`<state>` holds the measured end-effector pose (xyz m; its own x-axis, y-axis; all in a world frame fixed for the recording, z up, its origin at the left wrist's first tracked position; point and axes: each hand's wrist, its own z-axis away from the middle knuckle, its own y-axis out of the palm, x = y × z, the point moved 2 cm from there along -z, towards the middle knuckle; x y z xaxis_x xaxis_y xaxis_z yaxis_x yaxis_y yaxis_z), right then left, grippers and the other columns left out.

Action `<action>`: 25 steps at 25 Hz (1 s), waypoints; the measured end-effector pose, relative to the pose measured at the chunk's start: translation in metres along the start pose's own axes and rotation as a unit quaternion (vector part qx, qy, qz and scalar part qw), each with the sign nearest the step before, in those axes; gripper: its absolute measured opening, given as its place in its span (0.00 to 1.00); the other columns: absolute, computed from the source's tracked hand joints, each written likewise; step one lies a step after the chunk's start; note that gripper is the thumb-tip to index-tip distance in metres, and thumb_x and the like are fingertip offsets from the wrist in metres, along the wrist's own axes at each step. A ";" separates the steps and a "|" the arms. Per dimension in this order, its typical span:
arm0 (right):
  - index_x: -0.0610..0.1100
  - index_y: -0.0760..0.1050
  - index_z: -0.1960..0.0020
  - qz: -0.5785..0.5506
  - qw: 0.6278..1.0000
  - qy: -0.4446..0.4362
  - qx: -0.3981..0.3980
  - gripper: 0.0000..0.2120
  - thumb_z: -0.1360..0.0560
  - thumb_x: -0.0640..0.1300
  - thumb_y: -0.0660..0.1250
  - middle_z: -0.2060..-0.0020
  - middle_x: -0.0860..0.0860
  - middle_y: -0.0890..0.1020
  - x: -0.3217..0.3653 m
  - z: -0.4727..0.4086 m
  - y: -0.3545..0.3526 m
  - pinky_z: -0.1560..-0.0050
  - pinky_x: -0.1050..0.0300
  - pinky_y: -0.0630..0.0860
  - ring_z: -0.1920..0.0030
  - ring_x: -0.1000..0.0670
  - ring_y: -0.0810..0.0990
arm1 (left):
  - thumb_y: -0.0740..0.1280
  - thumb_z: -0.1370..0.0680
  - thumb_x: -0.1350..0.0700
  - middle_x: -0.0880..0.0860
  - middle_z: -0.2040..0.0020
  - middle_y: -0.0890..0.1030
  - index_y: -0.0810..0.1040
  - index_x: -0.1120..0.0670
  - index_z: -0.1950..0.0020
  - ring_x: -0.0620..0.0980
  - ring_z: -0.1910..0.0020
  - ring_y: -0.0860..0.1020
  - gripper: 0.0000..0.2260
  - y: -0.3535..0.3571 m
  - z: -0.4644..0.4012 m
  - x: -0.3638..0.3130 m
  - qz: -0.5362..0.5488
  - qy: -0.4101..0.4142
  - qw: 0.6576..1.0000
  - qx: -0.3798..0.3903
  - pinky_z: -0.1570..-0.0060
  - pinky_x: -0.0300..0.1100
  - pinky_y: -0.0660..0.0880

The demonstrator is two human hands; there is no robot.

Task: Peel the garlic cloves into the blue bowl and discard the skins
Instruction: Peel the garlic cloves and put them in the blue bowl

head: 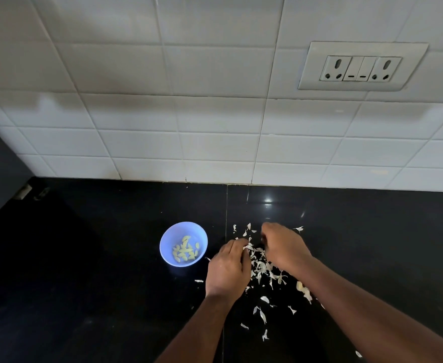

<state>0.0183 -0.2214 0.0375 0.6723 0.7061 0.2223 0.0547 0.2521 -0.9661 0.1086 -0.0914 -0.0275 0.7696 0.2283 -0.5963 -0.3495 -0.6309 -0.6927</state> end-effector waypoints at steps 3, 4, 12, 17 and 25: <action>0.49 0.74 0.52 -0.132 0.984 0.034 -0.112 0.05 0.19 0.40 0.64 0.55 0.54 0.79 -0.009 -0.001 -0.013 0.60 0.56 0.69 0.56 0.51 0.79 | 0.59 0.19 0.50 0.49 0.45 0.85 0.81 0.53 0.38 0.50 0.48 0.84 0.15 0.002 0.000 0.005 0.017 -0.024 1.000 0.000 0.56 0.47 0.82; 0.48 0.75 0.51 -0.118 0.986 0.033 -0.117 0.04 0.19 0.40 0.65 0.54 0.54 0.79 -0.009 0.003 -0.012 0.59 0.56 0.69 0.56 0.51 0.79 | 0.59 0.19 0.50 0.49 0.44 0.85 0.81 0.53 0.38 0.50 0.48 0.84 0.15 0.002 0.000 0.006 0.019 -0.026 0.999 0.000 0.56 0.47 0.82; 0.50 0.73 0.54 -0.086 0.994 0.059 -0.011 0.07 0.21 0.40 0.67 0.54 0.52 0.82 0.002 0.016 0.001 0.58 0.56 0.74 0.53 0.47 0.84 | 0.65 0.18 0.55 0.48 0.41 0.84 0.80 0.52 0.37 0.50 0.45 0.83 0.11 -0.001 0.000 0.007 0.036 -0.047 0.997 0.041 0.50 0.48 0.80; 0.49 0.81 0.50 -0.274 0.959 0.066 -0.039 0.06 0.22 0.38 0.72 0.56 0.53 0.86 -0.001 0.002 -0.040 0.53 0.55 0.84 0.60 0.55 0.87 | 0.65 0.18 0.55 0.48 0.43 0.85 0.81 0.51 0.39 0.51 0.47 0.83 0.09 -0.002 0.000 0.008 0.055 -0.058 0.996 0.043 0.53 0.48 0.80; 0.46 0.87 0.45 -0.136 0.987 0.079 -0.010 0.07 0.19 0.41 0.70 0.50 0.52 0.88 -0.008 0.006 -0.010 0.53 0.60 0.77 0.54 0.54 0.85 | 0.66 0.18 0.56 0.48 0.45 0.85 0.81 0.52 0.40 0.49 0.50 0.83 0.09 -0.006 0.000 0.012 0.105 -0.074 0.991 0.034 0.54 0.47 0.80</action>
<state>0.0083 -0.2254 0.0462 0.7375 0.5015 0.4523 0.2623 0.4044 -0.8762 0.1199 -0.0850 -0.0311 0.5917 0.2063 -0.7793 -0.5326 -0.6257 -0.5700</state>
